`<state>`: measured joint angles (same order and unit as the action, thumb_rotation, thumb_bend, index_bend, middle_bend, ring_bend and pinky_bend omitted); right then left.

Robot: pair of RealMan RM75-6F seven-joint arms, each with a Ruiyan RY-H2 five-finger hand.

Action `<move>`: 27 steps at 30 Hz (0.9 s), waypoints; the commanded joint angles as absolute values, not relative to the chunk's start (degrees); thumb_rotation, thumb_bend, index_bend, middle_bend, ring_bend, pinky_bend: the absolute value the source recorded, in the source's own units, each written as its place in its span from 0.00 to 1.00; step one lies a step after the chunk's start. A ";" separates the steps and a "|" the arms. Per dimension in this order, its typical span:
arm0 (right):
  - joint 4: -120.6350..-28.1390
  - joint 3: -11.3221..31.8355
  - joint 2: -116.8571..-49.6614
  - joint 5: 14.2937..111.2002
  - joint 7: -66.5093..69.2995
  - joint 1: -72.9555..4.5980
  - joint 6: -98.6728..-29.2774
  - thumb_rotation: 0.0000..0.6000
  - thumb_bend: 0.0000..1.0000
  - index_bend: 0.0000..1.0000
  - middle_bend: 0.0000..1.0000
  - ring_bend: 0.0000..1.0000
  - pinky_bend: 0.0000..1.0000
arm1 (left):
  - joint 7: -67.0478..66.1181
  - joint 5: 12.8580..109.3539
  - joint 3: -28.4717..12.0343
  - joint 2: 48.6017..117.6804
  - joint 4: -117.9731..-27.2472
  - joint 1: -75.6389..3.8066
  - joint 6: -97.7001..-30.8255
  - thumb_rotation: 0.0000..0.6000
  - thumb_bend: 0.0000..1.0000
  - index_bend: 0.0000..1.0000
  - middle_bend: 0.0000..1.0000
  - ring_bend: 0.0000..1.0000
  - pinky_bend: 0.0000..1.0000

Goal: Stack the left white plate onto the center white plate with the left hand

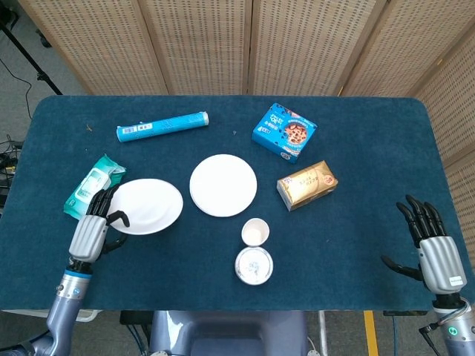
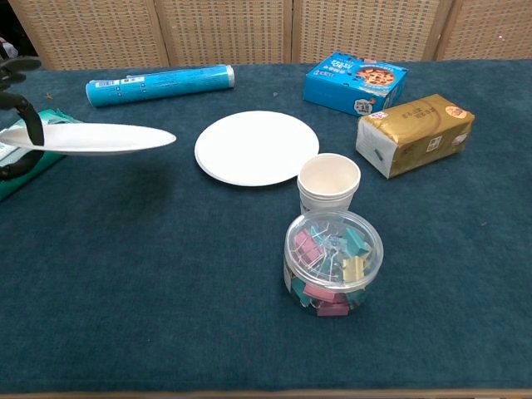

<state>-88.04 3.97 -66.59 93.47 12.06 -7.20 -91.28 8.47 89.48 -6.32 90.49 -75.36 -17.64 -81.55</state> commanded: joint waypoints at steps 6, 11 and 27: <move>-87.93 4.00 -66.80 93.20 11.76 -7.39 -90.68 1.00 0.00 0.00 0.00 0.00 0.00 | 5.57 88.41 -9.89 87.42 -81.26 -20.79 -80.19 1.00 0.56 0.95 0.00 0.00 0.00; -87.65 4.03 -67.17 92.76 11.34 -7.78 -89.65 1.00 0.00 0.00 0.00 0.00 0.00 | 2.22 87.77 -12.81 88.93 -81.84 -25.22 -77.02 1.00 0.54 0.95 0.00 0.00 0.00; -85.74 4.65 -67.53 90.10 13.67 -8.95 -86.23 1.00 0.00 0.00 0.00 0.00 0.00 | -0.45 77.02 -22.77 111.25 -58.62 -46.18 -60.88 1.00 0.55 0.95 0.00 0.00 0.00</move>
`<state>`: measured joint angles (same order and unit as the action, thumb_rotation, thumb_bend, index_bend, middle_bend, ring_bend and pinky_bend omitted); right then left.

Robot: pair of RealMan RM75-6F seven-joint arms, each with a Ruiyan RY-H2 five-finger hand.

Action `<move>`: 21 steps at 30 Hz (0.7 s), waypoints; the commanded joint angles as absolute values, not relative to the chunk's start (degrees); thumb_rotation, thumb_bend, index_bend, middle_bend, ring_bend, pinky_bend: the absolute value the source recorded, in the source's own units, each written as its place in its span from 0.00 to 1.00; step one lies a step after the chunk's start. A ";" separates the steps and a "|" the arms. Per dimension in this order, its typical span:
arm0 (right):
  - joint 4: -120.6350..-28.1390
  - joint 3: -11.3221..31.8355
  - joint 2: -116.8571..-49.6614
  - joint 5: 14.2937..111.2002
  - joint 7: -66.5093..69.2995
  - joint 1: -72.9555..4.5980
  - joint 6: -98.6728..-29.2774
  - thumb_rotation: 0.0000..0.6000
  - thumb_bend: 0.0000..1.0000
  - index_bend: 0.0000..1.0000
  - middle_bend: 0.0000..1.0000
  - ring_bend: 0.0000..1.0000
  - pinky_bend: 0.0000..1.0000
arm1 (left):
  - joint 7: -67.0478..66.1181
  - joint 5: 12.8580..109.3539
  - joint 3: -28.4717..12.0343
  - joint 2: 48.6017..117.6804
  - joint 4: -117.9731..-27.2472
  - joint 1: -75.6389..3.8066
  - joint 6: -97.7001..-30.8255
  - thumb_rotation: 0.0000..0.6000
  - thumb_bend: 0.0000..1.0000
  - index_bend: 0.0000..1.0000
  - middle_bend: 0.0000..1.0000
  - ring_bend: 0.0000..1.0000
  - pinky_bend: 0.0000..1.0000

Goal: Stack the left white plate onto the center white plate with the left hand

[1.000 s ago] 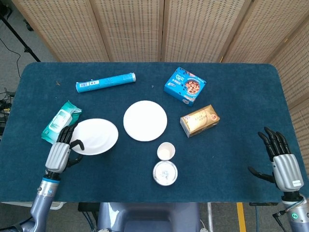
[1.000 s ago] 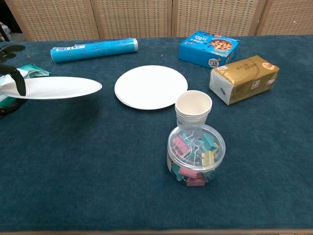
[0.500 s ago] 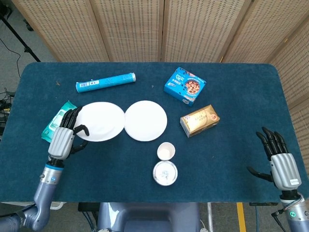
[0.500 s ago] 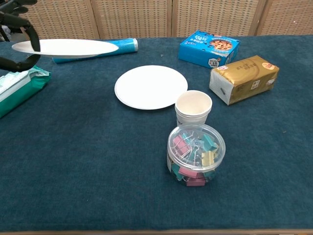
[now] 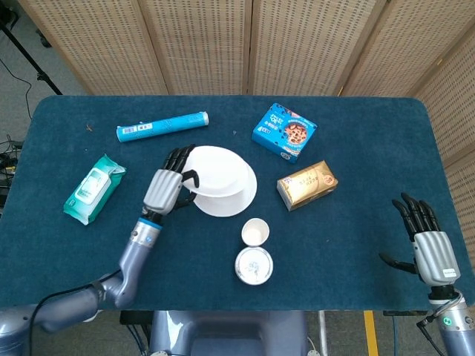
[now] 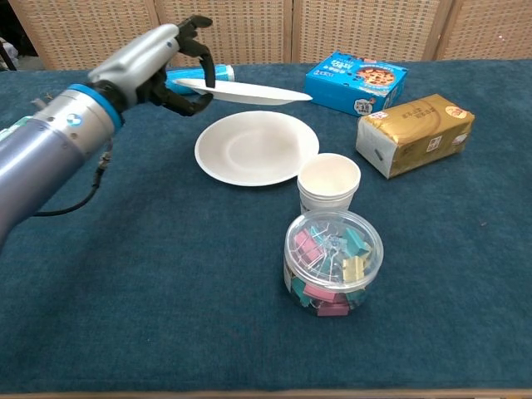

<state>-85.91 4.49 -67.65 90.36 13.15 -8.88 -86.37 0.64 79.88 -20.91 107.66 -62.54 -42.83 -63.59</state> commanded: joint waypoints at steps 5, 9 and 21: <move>-85.62 4.95 -67.14 89.65 14.89 -8.93 -86.25 1.00 0.00 0.00 0.00 0.00 0.00 | -0.85 75.53 -22.63 114.02 -54.90 -48.35 -59.79 1.00 0.55 0.95 0.00 0.00 0.00; -85.69 4.97 -66.86 89.81 15.48 -8.87 -86.49 1.00 0.00 0.00 0.00 0.00 0.00 | -0.13 75.09 -21.61 115.07 -53.56 -48.64 -59.56 1.00 0.55 0.95 0.00 0.00 0.00; -86.27 4.91 -66.44 89.67 15.69 -8.66 -86.60 1.00 0.00 0.00 0.00 0.00 0.00 | -2.87 70.91 -18.31 111.93 -57.61 -46.62 -54.19 1.00 0.45 0.60 0.00 0.00 0.00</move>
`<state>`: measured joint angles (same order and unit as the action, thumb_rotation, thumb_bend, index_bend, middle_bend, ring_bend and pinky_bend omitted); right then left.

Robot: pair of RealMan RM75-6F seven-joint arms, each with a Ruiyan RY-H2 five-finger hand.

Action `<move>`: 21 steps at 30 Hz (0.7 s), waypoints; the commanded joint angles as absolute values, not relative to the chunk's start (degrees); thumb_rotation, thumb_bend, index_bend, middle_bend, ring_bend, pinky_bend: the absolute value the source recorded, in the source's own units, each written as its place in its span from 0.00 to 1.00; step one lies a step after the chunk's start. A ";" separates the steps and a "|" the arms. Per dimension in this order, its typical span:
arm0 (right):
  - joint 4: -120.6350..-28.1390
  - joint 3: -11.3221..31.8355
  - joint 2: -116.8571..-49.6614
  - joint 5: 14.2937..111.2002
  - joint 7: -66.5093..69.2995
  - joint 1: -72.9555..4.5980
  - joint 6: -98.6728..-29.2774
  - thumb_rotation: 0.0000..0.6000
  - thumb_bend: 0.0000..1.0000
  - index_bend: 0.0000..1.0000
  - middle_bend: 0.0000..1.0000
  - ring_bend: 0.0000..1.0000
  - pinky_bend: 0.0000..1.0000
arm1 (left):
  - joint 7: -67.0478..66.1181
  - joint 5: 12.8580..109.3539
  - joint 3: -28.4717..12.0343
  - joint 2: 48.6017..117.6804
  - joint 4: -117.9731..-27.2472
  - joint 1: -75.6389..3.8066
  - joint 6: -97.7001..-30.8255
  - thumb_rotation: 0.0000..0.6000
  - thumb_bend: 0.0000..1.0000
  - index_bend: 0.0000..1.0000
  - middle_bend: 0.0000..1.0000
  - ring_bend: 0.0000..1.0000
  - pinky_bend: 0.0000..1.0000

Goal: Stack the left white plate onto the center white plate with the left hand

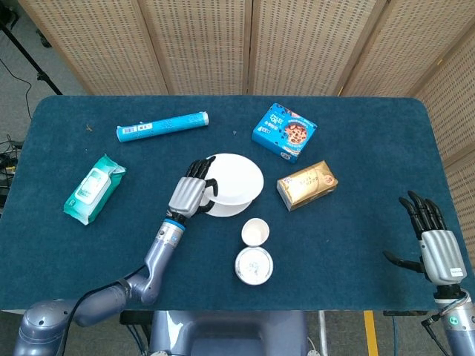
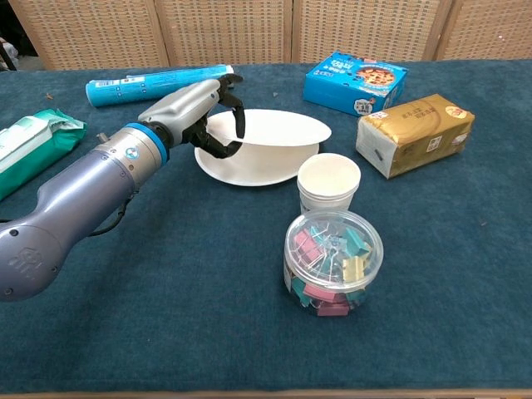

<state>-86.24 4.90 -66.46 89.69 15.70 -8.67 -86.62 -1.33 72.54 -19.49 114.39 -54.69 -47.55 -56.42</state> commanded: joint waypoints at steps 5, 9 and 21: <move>-86.54 4.78 -66.42 89.91 15.39 -8.64 -86.64 1.00 0.00 0.00 0.00 0.00 0.00 | -5.00 69.16 -17.31 109.85 -60.08 -45.81 -52.68 1.00 0.43 0.50 0.00 0.00 0.00; -86.74 4.75 -66.36 89.90 15.30 -8.64 -86.57 1.00 0.00 0.00 0.00 0.00 0.00 | -6.12 68.28 -16.83 108.91 -60.92 -45.49 -52.33 1.00 0.42 0.43 0.00 0.00 0.00; -86.99 4.86 -66.10 89.45 15.33 -8.52 -86.44 1.00 0.00 0.00 0.00 0.00 0.00 | -8.77 65.11 -15.46 103.99 -66.32 -45.40 -48.20 0.90 0.16 0.02 0.00 0.00 0.00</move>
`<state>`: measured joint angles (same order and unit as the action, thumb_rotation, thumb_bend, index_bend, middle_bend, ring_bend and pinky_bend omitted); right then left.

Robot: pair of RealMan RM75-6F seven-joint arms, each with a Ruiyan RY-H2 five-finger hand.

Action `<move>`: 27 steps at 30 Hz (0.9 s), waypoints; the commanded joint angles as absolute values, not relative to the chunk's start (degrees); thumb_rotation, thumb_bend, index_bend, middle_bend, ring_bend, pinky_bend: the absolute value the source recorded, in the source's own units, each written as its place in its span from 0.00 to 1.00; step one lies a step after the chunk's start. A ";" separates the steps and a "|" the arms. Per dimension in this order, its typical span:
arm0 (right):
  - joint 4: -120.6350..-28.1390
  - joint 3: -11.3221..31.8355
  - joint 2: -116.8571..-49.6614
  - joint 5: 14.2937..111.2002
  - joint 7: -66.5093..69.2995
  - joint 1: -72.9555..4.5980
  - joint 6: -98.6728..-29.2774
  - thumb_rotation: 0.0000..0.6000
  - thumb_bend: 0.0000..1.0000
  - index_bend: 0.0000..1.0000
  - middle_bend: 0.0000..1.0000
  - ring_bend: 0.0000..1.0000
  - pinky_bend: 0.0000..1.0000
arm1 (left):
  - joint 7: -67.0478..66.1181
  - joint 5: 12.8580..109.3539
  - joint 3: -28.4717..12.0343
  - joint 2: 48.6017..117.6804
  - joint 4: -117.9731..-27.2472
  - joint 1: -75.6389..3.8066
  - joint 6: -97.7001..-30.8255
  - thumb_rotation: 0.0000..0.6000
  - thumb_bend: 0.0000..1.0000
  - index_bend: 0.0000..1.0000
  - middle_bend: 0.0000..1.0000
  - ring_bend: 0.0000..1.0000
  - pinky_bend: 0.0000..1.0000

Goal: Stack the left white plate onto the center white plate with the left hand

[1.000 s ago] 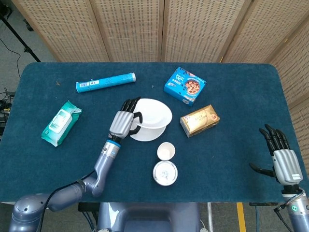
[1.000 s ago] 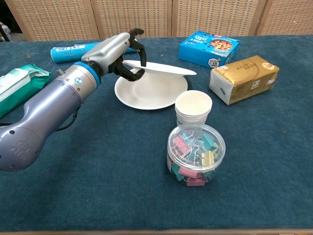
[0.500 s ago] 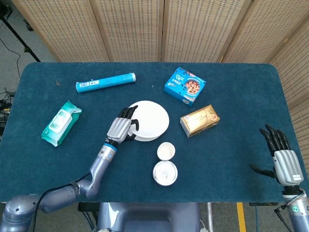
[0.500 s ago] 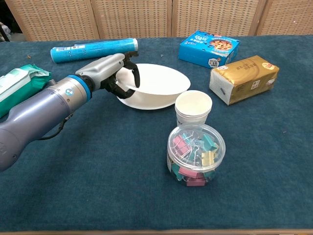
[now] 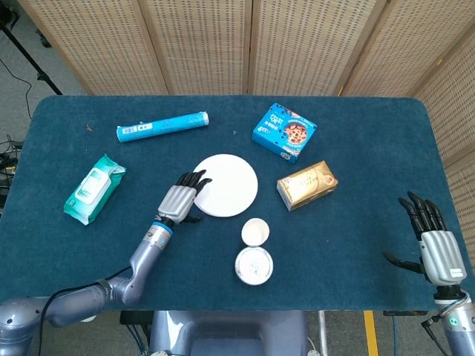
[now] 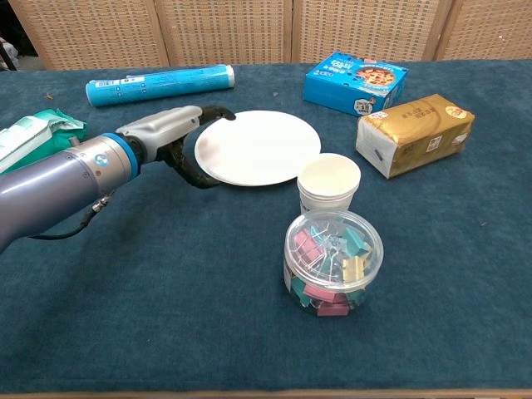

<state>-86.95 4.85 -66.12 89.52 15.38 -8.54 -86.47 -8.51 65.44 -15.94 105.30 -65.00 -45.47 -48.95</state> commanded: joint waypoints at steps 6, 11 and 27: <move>-87.28 4.77 -65.99 89.51 15.06 -8.42 -86.47 1.00 0.00 0.00 0.00 0.00 0.00 | -8.24 65.36 -14.89 101.51 -68.86 -44.62 -49.25 0.85 0.10 0.00 0.00 0.00 0.00; -87.40 4.92 -65.82 89.40 15.28 -8.29 -86.73 1.00 0.00 0.00 0.00 0.00 0.00 | -7.06 67.98 -13.86 98.02 -72.29 -42.72 -52.73 0.86 0.10 0.00 0.00 0.00 0.00; -87.36 5.29 -66.39 91.11 11.02 -7.56 -89.91 1.00 0.00 0.00 0.00 0.00 0.00 | -0.44 78.33 -4.93 74.95 -86.83 -25.39 -72.69 0.96 0.09 0.00 0.00 0.00 0.00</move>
